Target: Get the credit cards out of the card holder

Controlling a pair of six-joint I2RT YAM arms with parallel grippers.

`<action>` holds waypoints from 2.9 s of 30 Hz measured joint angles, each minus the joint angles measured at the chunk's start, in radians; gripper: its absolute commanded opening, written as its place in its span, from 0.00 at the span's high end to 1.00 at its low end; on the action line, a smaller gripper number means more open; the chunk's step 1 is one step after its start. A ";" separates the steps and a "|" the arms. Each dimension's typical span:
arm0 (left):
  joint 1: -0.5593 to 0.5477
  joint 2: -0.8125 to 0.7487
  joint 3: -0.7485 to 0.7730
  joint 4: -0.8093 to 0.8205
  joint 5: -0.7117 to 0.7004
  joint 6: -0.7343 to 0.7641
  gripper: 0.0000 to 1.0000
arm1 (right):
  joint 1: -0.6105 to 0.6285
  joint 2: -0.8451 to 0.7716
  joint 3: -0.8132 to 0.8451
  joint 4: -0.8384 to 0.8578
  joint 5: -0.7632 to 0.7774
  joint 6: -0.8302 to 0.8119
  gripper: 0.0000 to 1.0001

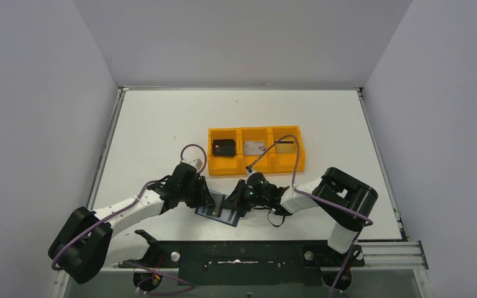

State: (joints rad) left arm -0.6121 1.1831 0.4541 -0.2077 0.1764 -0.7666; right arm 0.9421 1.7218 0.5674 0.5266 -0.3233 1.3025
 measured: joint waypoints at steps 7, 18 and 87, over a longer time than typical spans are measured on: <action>0.001 0.008 0.000 0.001 -0.024 -0.006 0.77 | -0.006 -0.029 -0.014 -0.017 0.000 -0.003 0.98; 0.000 0.009 0.000 0.000 -0.039 -0.006 0.83 | -0.007 -0.036 -0.026 -0.003 0.005 0.013 0.84; 0.000 -0.134 0.032 -0.072 -0.117 -0.010 0.72 | -0.042 -0.304 -0.139 -0.131 0.137 0.035 1.00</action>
State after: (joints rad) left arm -0.6117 1.0496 0.4858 -0.2802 0.0593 -0.7769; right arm 0.8997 1.4178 0.4286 0.3958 -0.1860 1.3380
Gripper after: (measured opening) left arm 0.240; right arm 0.040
